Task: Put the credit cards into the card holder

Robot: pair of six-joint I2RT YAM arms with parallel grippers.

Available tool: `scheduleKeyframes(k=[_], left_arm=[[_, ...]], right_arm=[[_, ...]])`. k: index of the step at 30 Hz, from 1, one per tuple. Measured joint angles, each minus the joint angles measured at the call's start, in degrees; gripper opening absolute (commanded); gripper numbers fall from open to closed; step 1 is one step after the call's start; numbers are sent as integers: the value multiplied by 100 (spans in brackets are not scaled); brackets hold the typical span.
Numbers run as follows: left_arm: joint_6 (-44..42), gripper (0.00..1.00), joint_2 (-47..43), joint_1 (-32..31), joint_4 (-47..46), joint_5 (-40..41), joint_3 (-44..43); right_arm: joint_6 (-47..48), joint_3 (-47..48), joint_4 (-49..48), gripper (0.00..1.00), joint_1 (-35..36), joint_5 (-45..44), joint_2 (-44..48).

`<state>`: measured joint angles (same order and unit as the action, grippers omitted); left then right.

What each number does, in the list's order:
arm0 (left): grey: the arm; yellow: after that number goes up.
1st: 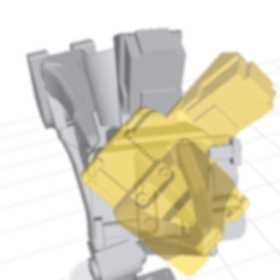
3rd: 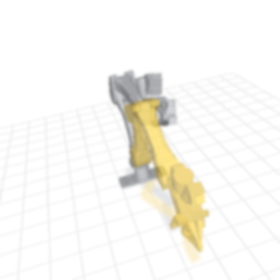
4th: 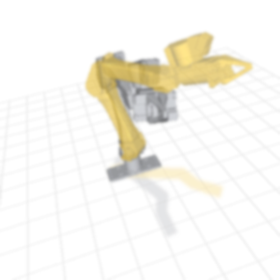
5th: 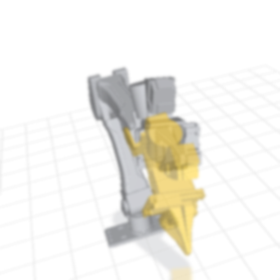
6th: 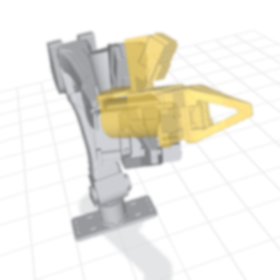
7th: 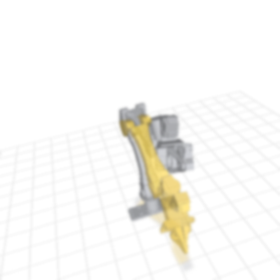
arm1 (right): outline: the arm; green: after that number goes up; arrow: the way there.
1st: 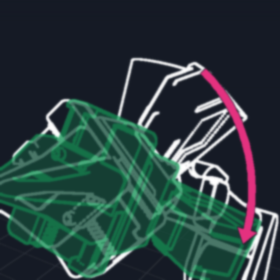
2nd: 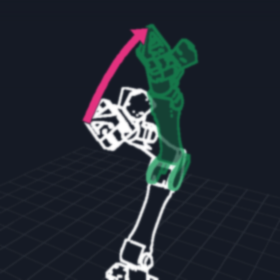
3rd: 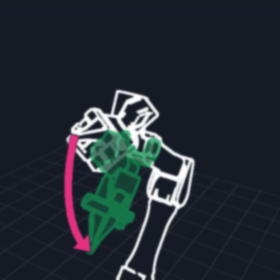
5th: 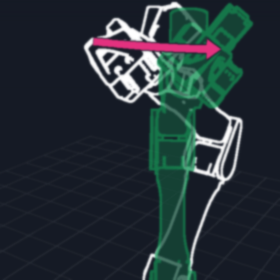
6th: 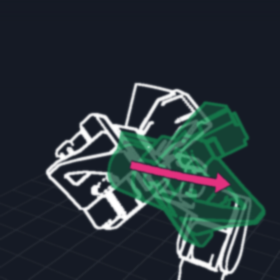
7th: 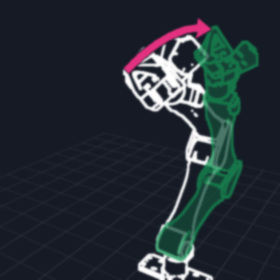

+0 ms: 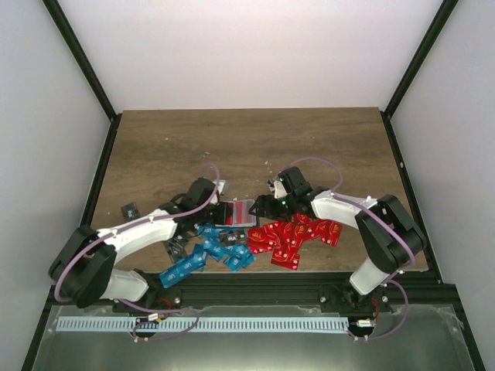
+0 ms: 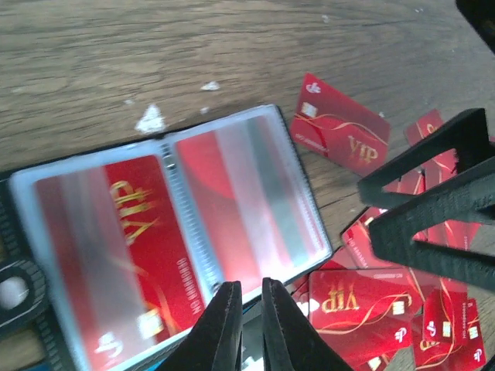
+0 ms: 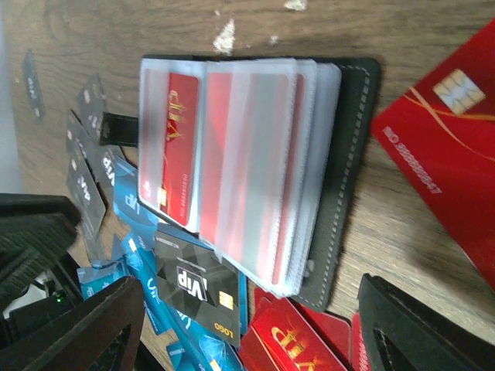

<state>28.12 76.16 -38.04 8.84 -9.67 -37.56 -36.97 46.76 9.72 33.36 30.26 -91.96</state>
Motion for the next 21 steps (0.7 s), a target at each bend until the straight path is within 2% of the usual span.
scheduleKeyframes(k=[9,21], left_arm=[[-4,6,1058,-289,-149,-13,-546],[-4,4,1648,-321,-195,48,-562]], right_arm=[[-146,-76,-682,77,-107,358,-341],[-358,-74,-1049,77,-142,638,-726]])
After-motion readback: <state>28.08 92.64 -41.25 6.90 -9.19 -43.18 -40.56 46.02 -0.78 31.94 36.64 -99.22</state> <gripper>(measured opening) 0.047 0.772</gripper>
